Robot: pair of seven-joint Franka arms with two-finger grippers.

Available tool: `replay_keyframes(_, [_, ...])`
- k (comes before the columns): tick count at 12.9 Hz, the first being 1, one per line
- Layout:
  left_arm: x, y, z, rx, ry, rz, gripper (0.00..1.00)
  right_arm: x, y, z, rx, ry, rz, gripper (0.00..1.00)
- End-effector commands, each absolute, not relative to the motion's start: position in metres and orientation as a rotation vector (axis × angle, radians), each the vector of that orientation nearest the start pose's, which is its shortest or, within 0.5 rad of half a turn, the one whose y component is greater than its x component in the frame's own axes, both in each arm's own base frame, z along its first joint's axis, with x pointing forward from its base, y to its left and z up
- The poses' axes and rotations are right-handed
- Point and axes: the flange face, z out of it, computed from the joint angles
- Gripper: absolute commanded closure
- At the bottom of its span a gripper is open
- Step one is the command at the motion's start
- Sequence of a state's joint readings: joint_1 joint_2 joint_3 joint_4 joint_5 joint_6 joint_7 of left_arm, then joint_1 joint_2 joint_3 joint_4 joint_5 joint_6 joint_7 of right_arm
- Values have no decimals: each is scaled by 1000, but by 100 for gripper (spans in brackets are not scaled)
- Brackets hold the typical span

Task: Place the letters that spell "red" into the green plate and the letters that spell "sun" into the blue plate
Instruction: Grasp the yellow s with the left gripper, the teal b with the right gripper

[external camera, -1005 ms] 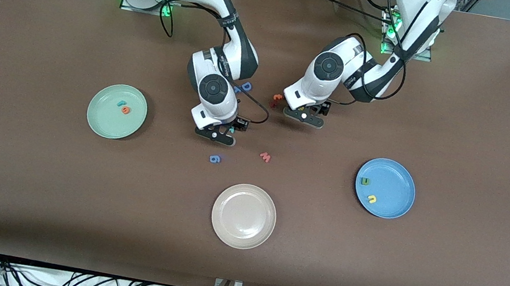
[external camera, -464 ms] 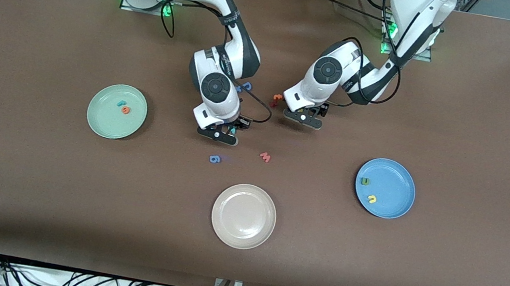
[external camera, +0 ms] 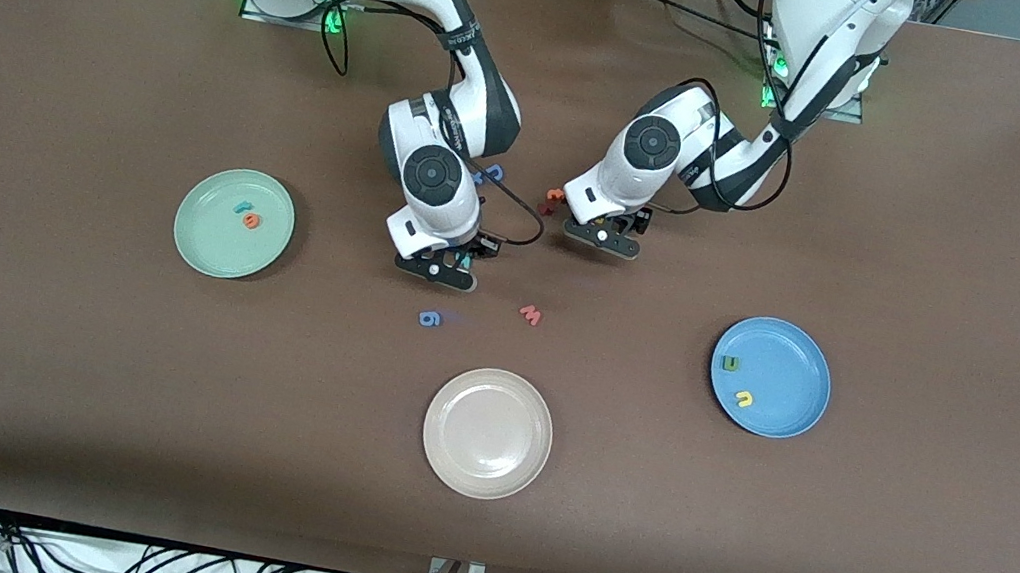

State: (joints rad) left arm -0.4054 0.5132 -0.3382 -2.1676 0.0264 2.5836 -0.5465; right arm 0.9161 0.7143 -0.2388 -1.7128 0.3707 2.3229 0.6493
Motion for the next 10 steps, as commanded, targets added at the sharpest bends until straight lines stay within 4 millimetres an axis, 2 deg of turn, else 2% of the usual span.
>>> replay_keyframes(1, [396,-382,157,-3197,296,210,6,514,433,180,-3096,256,151,91])
replay_keyframes(4, [390,-377,154,-3185,306,220,6,542,403,211,-3119,252,139,91])
replay_keyframes(5, [389,-377,154,-3184,306,221,6,553,384,222,-3142,237,170,91])
replay_keyframes(8, [383,-373,149,-3173,308,240,5,578,311,258,-3185,72,297,91])
replay_keyframes(10, [383,-373,150,-3174,310,238,5,581,250,273,-3171,-50,343,90])
